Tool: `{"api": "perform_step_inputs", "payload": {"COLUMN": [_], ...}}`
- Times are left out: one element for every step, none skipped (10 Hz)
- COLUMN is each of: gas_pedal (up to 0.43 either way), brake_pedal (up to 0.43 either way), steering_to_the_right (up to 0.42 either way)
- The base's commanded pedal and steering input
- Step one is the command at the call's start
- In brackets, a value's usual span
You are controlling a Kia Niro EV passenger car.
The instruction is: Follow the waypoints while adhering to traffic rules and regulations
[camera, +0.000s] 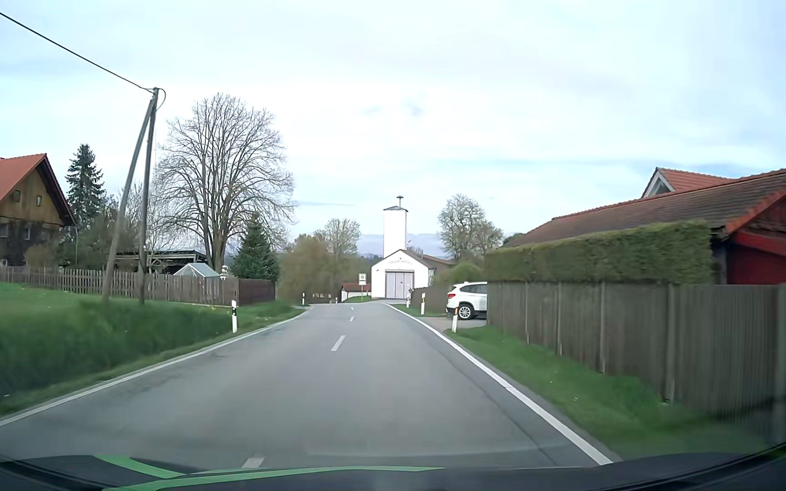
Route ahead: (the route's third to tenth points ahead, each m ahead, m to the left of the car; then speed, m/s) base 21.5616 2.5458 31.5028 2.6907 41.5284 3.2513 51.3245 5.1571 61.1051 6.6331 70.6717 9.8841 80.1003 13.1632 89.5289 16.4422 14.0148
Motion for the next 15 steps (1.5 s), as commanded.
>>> {"api": "perform_step_inputs", "payload": {"gas_pedal": [0.000, 0.000, 0.000, 0.000, 0.000, 0.000, 0.000, 0.000, 0.000, 0.000, 0.000, 0.000, 0.000, 0.000, 0.000], "brake_pedal": [0.000, 0.000, 0.000, 0.000, 0.000, 0.000, 0.000, 0.000, 0.000, 0.000, 0.000, 0.000, 0.000, 0.000, 0.000], "steering_to_the_right": [-0.006, -0.006, -0.006, -0.006, -0.006, -0.006, -0.007, -0.007, -0.007, -0.007, -0.007, -0.007, -0.007, -0.007, -0.008]}}
